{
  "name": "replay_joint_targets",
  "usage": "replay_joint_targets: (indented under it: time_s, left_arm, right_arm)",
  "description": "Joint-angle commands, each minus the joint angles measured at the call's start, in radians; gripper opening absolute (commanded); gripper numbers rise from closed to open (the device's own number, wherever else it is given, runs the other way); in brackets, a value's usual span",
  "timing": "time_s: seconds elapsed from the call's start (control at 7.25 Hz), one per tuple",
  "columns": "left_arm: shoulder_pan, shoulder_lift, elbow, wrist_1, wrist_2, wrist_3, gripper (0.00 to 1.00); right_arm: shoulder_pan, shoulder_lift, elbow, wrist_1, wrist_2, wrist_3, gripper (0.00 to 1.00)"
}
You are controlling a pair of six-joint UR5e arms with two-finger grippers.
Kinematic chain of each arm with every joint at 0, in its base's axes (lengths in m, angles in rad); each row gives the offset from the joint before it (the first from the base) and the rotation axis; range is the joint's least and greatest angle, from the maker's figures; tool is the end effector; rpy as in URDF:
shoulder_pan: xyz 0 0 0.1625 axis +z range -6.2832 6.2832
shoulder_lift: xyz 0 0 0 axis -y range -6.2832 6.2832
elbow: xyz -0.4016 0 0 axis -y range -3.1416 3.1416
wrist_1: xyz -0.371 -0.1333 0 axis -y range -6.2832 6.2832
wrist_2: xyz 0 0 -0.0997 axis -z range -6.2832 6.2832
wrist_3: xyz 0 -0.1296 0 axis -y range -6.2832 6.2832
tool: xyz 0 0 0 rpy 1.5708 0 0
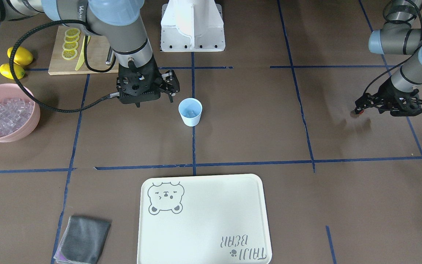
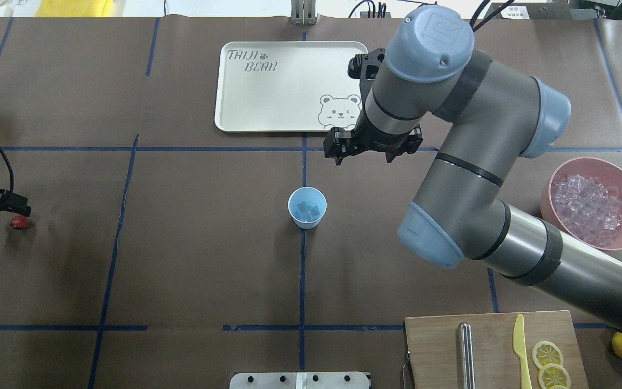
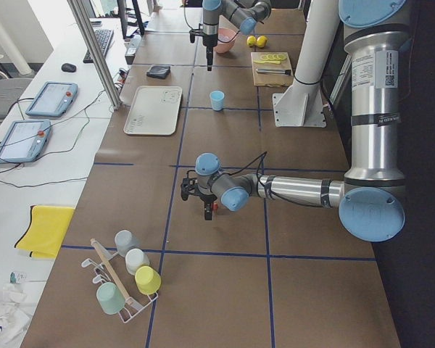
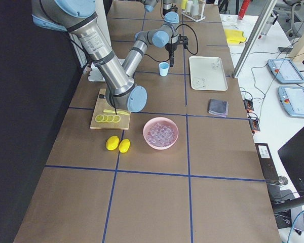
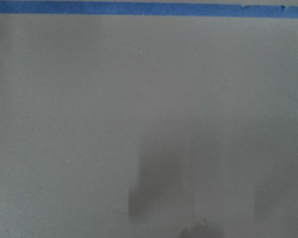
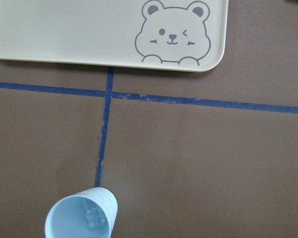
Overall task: Put ice and strawberries in cup
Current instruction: 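Raise the right gripper away from the cup while the left gripper reaches toward the strawberry, then lower the left gripper onto the red strawberry and grasp it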
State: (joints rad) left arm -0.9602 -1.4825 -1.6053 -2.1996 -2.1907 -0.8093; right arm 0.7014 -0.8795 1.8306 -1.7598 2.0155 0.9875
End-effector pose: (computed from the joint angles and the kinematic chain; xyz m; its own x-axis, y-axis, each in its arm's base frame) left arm 0.2254 -0.4233 0.6168 0.6834 0.0030 -0.7300 0.0196 0.9996 0.0224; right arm -0.4270 -0.4622 0.1857 0.6571 -0.0958 0.7477 0.0076 0.9927 0.1205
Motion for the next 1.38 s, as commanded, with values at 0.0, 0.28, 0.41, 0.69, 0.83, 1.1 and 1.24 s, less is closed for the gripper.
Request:
replay_joint_targets:
  time_s: [0.0, 0.28, 0.41, 0.69, 0.83, 1.1, 1.24]
  left_arm:
    - [0.032, 0.023, -0.025, 0.001, 0.000, -0.001, 1.00]
    - [0.047, 0.048, -0.054, 0.001, 0.000, -0.001, 0.99]
    - [0.051, 0.048, -0.053, 0.001, 0.008, -0.001, 0.94]
    - [0.051, 0.047, -0.053, 0.001, 0.014, -0.002, 0.90]
    - [0.051, 0.045, -0.053, 0.003, 0.016, -0.001, 0.90]
    - [0.054, 0.036, -0.048, 0.007, 0.016, -0.002, 0.90]
    - [0.054, 0.033, -0.045, 0.009, 0.016, -0.002, 0.89]
  right_arm:
    - [0.071, -0.042, 0.027, -0.036, 0.029, -0.111, 1.00]
    - [0.134, -0.085, 0.027, -0.036, 0.064, -0.206, 1.00]
    - [0.144, -0.088, 0.025, -0.036, 0.065, -0.211, 1.00]
    - [0.154, -0.102, 0.025, -0.036, 0.065, -0.236, 1.00]
    - [0.158, -0.104, 0.025, -0.036, 0.065, -0.236, 1.00]
    - [0.158, -0.107, 0.027, -0.035, 0.065, -0.236, 1.00]
    - [0.158, -0.108, 0.025, -0.035, 0.065, -0.236, 1.00]
